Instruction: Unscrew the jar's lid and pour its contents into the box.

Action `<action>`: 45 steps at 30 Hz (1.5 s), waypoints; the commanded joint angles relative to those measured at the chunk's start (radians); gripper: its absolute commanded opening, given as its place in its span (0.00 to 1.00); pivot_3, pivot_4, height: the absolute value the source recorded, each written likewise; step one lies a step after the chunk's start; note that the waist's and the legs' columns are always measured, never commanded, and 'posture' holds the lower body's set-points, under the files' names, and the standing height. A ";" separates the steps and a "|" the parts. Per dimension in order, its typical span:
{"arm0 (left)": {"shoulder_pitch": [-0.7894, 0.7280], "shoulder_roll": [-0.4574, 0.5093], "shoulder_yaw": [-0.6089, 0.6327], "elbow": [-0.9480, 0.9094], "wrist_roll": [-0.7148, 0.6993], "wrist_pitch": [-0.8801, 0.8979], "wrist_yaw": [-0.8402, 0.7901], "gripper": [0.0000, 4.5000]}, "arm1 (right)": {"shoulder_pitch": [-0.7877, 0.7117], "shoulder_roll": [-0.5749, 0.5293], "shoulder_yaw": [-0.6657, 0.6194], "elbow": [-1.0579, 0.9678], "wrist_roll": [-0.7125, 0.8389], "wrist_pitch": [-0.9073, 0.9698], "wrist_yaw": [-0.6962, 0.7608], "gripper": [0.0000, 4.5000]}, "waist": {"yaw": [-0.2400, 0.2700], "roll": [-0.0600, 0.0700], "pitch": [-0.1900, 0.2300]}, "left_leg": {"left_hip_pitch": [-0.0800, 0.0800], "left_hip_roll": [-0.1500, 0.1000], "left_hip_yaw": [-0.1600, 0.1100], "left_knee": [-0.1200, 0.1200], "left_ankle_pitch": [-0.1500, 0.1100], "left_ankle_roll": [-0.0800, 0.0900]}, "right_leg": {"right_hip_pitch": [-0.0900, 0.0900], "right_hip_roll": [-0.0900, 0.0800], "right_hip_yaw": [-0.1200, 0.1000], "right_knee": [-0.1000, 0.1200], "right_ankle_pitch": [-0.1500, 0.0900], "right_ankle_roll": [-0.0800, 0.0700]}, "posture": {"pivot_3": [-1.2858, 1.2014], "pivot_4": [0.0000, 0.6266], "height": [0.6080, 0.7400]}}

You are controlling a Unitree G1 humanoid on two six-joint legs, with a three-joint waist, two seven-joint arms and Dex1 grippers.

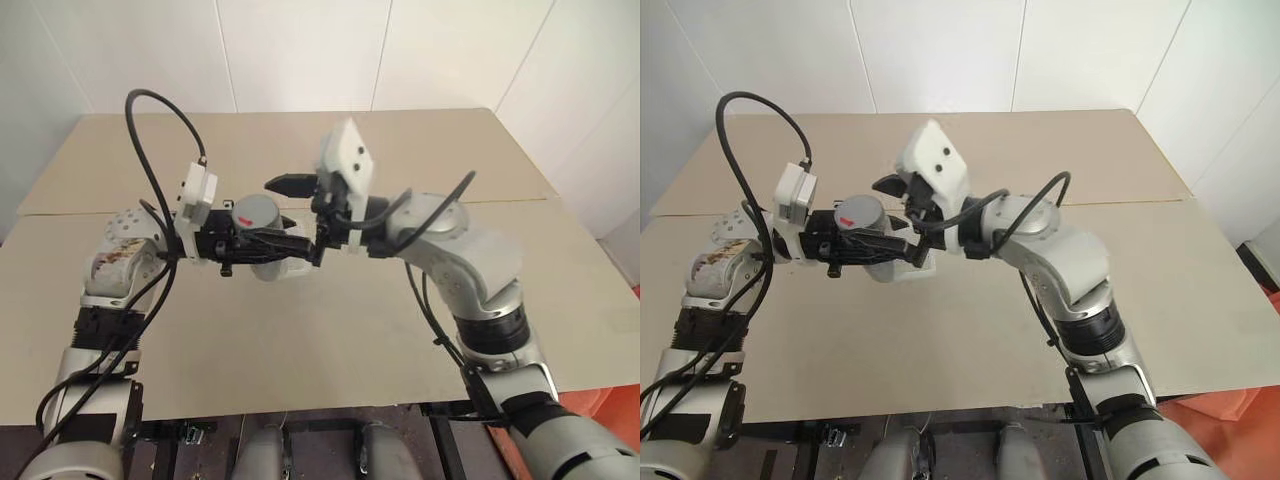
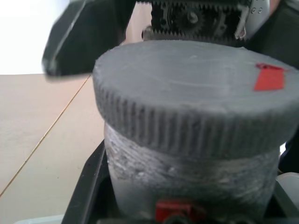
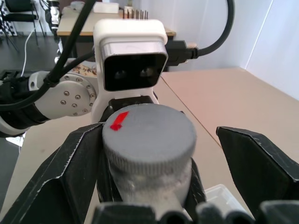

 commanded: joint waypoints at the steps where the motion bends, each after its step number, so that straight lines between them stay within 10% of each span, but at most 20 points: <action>1: -0.031 0.002 0.003 -0.022 -0.010 0.004 -0.010 0.43 | -0.048 0.026 0.008 0.015 -0.035 -0.004 -0.042 0.99 | -0.002 0.000 0.000 | 0.000 0.000 0.000 0.000 0.000 0.000 | 0.000 0.000 0.000 0.000 0.000 0.000 | 0.52 0.24 1.00; 23: 0.082 0.117 0.090 -0.105 -0.062 0.034 -0.038 0.43 | 0.060 -0.196 -0.173 0.030 0.030 -0.066 0.068 0.99 | -0.001 0.000 0.000 | -0.001 0.001 0.000 0.000 -0.001 0.001 | 0.000 0.000 0.000 -0.001 0.000 0.000 | 0.52 0.24 1.00; 45: -0.007 -0.026 0.026 -0.035 -0.004 -0.010 0.025 0.43 | -0.055 0.017 0.017 0.042 -0.063 -0.041 -0.058 0.99 | -0.003 0.000 0.000 | -0.001 0.001 0.000 0.000 0.000 0.001 | -0.001 0.001 0.001 0.000 0.000 0.000 | 0.52 0.24 1.00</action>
